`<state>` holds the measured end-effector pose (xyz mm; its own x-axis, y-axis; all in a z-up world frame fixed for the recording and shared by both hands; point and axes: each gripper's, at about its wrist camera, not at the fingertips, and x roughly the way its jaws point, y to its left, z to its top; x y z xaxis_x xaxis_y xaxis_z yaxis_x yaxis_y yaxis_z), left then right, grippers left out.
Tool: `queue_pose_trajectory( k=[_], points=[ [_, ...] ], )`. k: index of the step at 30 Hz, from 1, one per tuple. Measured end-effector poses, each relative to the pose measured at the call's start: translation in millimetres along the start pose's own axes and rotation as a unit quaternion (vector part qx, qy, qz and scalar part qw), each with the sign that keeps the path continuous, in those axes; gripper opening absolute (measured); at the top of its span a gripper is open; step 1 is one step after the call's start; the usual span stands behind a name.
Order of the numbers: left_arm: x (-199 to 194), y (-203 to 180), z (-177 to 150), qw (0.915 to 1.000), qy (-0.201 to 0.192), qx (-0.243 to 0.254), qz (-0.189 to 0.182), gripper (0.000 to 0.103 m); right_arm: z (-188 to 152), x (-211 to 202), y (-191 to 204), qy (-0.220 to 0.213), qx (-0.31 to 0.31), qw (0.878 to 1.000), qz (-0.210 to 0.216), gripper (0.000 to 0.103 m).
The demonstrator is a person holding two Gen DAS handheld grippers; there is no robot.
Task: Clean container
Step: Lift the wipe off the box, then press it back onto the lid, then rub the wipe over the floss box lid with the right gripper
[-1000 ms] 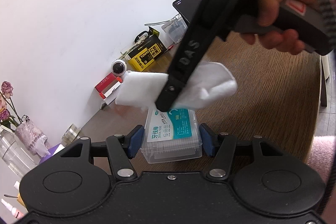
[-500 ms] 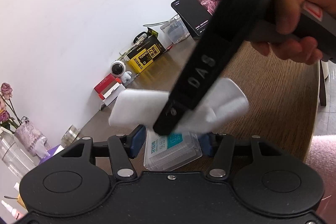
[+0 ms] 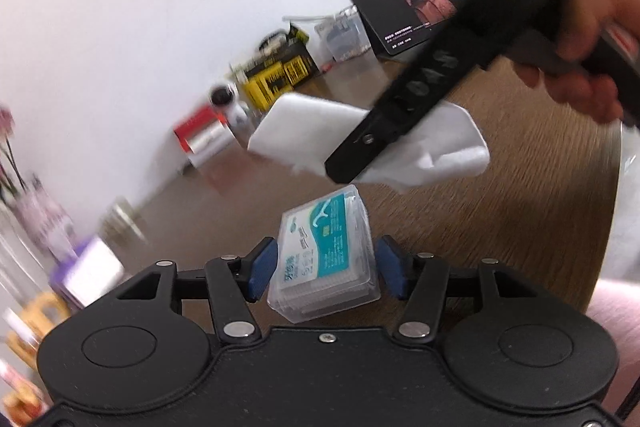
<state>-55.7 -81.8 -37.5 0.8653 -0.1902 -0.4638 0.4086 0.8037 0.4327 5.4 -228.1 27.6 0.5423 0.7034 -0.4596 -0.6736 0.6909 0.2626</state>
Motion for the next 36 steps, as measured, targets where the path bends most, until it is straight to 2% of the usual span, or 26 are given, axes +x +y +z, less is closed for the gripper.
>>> queue_pose_trajectory(
  k=[2, 4, 8, 11, 13, 15, 17, 20, 23, 26, 30, 36],
  points=[
    [5.9, 11.9, 3.6, 0.9992, 0.016, -0.035, -0.011, 0.066, -0.2, -1.7, -1.1, -0.003, 0.002, 1.0, -0.001, 0.01],
    [6.9, 21.1, 2.7, 0.9972, 0.028, -0.067, -0.021, 0.069, -0.2, -2.3, -1.8, -0.005, 0.005, 1.0, 0.0, 0.01],
    [1.9, 41.1, -7.4, 0.9888, 0.05, -0.131, -0.051, 0.069, -1.7, -3.7, -1.0, -0.006, 0.005, 1.0, 0.003, 0.01],
    [3.9, 55.6, -14.7, 0.9756, 0.068, -0.191, -0.084, 0.068, -2.0, -4.5, -1.3, -0.007, 0.007, 1.0, 0.003, 0.011],
    [4.7, 59.7, -17.7, 0.9732, 0.068, -0.202, -0.086, 0.065, -2.2, -5.4, -1.2, -0.009, 0.007, 1.0, 0.004, 0.011],
    [-0.6, 56.7, -19.6, 0.975, 0.06, -0.195, -0.087, 0.057, -2.1, -5.9, -0.7, -0.01, 0.007, 1.0, 0.004, 0.011],
    [-3.6, 53.2, -19.6, 0.9796, 0.048, -0.176, -0.085, 0.057, -2.0, -6.2, -0.4, -0.011, 0.008, 1.0, 0.004, 0.012],
    [-8.8, 41.8, -16.4, 0.9914, 0.028, -0.111, -0.062, 0.057, -2.6, -7.0, 0.0, -0.012, 0.009, 1.0, 0.004, 0.012],
    [-11.2, 28.5, -12.4, 0.9985, 0.011, -0.042, -0.034, 0.057, -3.3, -8.7, -0.4, -0.012, 0.01, 1.0, 0.002, 0.012],
    [-10.3, 18.7, -10.6, 0.9998, -0.005, 0.01, -0.016, 0.057, -4.4, -10.0, -0.8, -0.013, 0.013, 1.0, 0.001, 0.012],
    [-8.5, 7.3, -12.4, 0.9975, -0.025, 0.065, 0.013, 0.057, -6.6, -11.1, -1.0, -0.013, 0.016, 1.0, -0.001, 0.012],
    [-10.0, -0.3, -14.3, 0.9953, -0.03, 0.089, 0.024, 0.057, -8.3, -11.7, -1.6, -0.013, 0.019, 1.0, -0.001, 0.012]
  ],
)
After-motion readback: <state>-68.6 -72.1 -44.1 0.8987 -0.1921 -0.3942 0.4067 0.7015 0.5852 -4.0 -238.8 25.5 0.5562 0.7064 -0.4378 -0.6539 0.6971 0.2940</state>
